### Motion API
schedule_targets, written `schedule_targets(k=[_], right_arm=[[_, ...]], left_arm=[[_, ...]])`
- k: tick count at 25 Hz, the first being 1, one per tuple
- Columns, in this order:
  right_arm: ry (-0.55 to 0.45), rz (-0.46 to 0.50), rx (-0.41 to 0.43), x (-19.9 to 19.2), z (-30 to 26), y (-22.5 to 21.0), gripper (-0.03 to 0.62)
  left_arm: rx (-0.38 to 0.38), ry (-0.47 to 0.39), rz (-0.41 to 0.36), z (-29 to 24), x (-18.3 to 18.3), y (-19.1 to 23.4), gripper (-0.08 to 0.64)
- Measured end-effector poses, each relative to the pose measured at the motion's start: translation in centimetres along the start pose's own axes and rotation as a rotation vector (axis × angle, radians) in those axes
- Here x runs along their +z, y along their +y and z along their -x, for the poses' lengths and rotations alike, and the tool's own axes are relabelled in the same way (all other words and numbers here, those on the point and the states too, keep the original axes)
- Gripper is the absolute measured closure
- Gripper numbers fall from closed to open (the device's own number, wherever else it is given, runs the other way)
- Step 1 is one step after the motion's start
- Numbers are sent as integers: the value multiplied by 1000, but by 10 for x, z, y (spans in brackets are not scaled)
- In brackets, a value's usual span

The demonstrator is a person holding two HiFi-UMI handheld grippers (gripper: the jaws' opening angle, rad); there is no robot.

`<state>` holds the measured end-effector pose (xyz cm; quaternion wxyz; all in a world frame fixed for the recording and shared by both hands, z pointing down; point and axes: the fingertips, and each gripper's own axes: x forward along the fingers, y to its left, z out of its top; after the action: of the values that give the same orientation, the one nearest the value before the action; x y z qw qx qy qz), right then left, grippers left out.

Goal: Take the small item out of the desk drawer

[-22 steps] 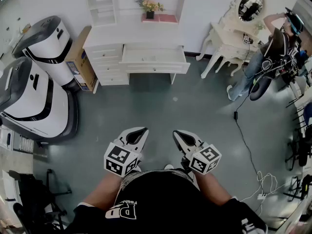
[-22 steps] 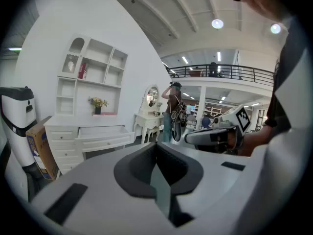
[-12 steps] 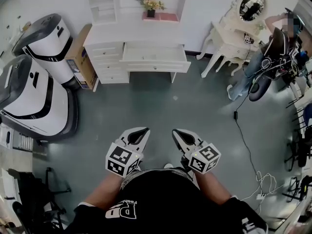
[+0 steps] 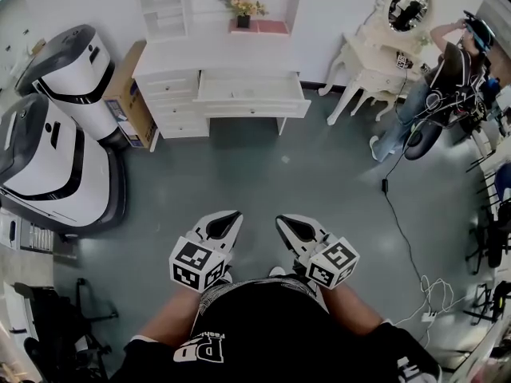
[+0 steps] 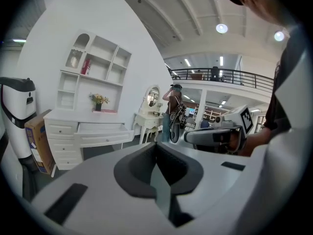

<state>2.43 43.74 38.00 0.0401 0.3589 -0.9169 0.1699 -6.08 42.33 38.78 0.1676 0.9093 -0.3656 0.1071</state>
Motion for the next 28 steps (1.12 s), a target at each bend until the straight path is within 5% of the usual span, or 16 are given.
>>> schedule_targets(k=[15,28], right_arm=[[-28,-58,-56,-6,-55,41,583],[-21,-132,-158,-22,-61,45,583]], left_arm=[[0,13,-10,60,-13,60,546],[-87,40,40,61,-32,75,546]])
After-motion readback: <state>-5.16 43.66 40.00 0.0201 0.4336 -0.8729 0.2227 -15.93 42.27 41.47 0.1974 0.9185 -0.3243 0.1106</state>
